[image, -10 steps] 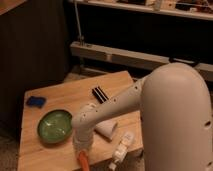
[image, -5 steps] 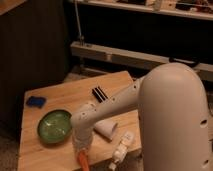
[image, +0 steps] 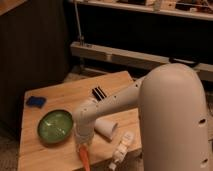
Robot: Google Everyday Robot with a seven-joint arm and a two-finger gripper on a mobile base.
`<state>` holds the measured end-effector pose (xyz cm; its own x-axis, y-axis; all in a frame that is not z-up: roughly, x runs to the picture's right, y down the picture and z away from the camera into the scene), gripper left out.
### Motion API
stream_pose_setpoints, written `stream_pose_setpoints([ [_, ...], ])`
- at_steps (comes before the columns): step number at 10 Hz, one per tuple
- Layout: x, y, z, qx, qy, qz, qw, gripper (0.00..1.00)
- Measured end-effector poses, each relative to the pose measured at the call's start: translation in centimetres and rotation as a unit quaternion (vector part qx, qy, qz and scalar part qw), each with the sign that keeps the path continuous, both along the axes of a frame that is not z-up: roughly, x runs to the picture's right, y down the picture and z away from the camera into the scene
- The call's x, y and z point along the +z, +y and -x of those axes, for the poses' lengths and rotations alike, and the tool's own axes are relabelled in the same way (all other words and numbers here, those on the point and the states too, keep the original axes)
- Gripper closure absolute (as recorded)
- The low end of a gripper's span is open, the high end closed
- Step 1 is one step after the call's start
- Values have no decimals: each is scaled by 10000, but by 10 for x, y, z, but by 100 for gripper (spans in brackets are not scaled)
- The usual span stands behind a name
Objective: Drag the pepper across the table
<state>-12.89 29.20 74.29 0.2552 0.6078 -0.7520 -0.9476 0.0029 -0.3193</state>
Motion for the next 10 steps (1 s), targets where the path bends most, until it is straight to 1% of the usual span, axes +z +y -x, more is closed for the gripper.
stream_pose_setpoints([
  [6,26,-45,-5,156,75,-151,9997,56],
  [9,37,-60,-6,174,95,-182,9996,56],
  [10,38,-63,-8,182,99,-191,9996,51],
])
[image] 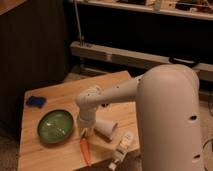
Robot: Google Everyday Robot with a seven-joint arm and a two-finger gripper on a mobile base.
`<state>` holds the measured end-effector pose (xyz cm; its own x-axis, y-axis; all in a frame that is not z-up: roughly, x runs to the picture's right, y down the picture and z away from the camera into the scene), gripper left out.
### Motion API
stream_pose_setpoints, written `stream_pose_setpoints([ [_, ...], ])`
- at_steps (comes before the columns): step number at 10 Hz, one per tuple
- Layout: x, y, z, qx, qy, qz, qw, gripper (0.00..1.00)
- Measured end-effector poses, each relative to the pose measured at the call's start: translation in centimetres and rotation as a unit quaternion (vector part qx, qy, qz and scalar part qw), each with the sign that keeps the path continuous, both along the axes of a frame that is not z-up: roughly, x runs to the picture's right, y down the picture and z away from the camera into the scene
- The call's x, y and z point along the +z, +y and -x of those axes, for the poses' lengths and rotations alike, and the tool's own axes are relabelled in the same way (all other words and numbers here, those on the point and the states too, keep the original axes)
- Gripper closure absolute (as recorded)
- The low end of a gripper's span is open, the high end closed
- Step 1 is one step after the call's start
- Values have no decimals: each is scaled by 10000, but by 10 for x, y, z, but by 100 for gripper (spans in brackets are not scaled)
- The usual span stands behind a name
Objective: Drag the pepper across the table
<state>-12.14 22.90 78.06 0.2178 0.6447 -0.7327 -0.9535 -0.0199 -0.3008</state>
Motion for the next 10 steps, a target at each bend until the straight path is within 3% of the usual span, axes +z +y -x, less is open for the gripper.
stream_pose_setpoints([
  [1,-3,-3,-2,-7,-19,-15,10000,42],
  [3,-26,-2,-2,-73,-120,-51,9999,23],
  [5,-50,4,-4,-60,-168,-85,9998,20],
  [7,-61,20,3,-84,-232,-31,9997,20],
  [10,-52,49,8,-17,-259,160,9995,20],
])
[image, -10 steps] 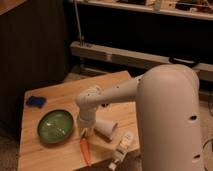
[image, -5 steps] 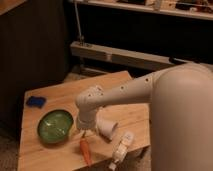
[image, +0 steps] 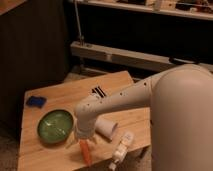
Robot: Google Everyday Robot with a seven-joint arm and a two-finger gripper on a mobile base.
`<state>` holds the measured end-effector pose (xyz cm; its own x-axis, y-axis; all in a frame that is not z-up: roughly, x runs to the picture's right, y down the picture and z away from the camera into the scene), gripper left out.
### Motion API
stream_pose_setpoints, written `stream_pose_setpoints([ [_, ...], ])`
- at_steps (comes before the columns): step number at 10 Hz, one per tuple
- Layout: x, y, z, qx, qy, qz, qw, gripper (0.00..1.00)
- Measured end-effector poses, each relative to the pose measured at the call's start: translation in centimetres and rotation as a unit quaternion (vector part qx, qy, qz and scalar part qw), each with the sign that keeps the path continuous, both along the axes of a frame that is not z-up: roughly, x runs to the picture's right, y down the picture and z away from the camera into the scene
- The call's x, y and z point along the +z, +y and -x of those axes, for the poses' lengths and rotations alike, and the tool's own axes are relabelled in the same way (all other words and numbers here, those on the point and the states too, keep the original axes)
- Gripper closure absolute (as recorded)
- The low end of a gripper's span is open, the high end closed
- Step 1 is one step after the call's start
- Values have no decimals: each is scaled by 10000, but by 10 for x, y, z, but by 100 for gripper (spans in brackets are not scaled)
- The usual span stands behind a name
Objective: Drag the pepper across the table
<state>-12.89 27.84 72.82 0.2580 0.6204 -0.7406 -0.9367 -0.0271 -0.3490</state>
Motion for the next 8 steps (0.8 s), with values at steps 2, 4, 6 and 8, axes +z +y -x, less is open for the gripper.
stream_pose_setpoints([
  [2,7,10,0,36,44,73,10000,20],
  [4,10,14,1,67,56,83,9999,22],
  [6,11,16,1,79,60,93,9999,39],
  [8,12,19,4,54,51,123,9999,57],
])
